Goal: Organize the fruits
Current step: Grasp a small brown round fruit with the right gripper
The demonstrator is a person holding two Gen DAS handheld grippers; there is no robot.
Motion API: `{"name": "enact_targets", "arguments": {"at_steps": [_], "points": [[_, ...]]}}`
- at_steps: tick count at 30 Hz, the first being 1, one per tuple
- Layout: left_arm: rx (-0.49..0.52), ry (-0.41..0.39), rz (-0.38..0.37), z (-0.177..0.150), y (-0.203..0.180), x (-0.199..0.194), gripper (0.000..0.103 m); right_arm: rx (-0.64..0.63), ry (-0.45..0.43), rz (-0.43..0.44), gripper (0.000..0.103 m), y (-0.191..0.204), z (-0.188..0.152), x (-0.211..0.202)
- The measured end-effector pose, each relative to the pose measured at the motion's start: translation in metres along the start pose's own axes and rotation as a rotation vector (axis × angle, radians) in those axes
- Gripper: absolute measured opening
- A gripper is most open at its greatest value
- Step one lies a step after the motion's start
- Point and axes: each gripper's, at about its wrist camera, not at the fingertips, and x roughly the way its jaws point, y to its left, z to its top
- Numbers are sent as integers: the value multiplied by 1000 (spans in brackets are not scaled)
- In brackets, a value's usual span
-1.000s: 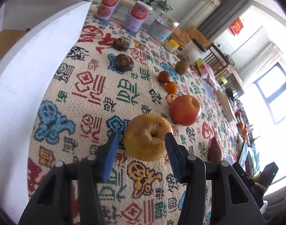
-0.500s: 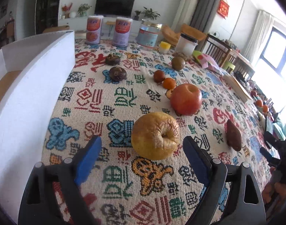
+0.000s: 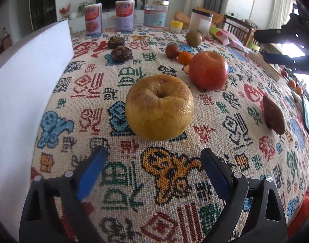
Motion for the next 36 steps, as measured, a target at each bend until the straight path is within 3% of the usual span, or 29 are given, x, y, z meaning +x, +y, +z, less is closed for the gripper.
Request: {"name": "enact_targets", "arguments": {"at_steps": [1,6,12,15,18,23,26,29,33,36], "points": [[11,6,10,0,-2,1,97,-40,33,9,62,15,19,17],[38,18,40,0,-7,4,98,-140,206,-6,55,61,80,115],[38,18,39,-1,-6,4,98,-239,325,-109,48,82,95,198],[39,18,40,0,-6,4,98,-270,368,-137,27,84,91,217],[39,18,39,0,-6,4,98,-264,297,-132,27,85,90,199],[38,18,39,0,-6,3,99,-181,162,44,27,84,76,111],[36,17,36,0,-6,4,99,-107,157,146,27,69,32,55],[42,19,43,0,-7,4,99,-11,213,179,28,42,-30,40],[42,19,43,0,-7,4,99,77,266,133,28,11,-93,52],[43,20,44,1,-7,4,99,118,169,120,29,-4,-107,40]]}}
